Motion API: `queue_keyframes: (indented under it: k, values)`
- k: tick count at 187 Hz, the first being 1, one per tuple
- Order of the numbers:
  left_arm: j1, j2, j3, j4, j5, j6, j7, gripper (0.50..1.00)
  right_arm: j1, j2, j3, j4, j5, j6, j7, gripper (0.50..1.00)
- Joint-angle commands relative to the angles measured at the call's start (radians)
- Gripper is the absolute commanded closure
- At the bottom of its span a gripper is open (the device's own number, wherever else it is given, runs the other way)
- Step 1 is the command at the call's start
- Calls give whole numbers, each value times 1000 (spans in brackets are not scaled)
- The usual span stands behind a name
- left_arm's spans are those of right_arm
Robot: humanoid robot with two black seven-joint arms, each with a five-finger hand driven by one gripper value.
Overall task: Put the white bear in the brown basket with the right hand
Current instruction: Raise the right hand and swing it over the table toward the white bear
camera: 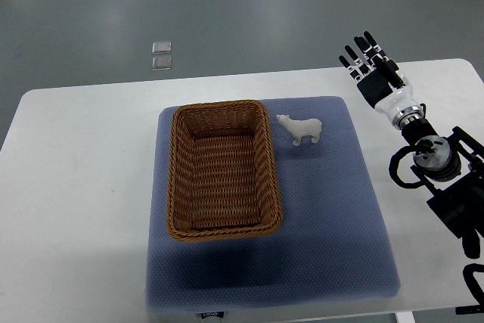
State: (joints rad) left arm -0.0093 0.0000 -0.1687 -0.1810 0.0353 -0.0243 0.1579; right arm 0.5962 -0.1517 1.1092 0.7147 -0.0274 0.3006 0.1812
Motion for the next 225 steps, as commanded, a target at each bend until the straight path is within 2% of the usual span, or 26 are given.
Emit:
queue_keyframes:
  k: [1,120,143,167,177,198,212,225]
  values:
    - [0,0,0,0,0,1,0,500,1,0,0,0,1,0,1,574]
    - [0,0,0,2,0,1,0,500,24,-19,-17,32,-19,18,0,574]
    - [0,0,0,0,0,0,0,500,62,-45,-32,34,-144,8,-6,574]
    - [-1,0,0,0,0,0,0,500,131,-89,-117,35,-381,6,-12,574]
    - [-1,0,-2,-2,2,-2,0,500,171,-118,-160,39,-459,5,-35,576]
    - [-1,0,-2,-11,2,-3,0,500,286,-178,-298,72,-597,6,-131,574]
    - [-5,0,0,-21,2,-3,0,500,393,-229,-474,92,-703,11,-177,576]
    - [-9,0,0,-23,2,-3,0,500,485,-253,-647,95,-780,17,-193,576]
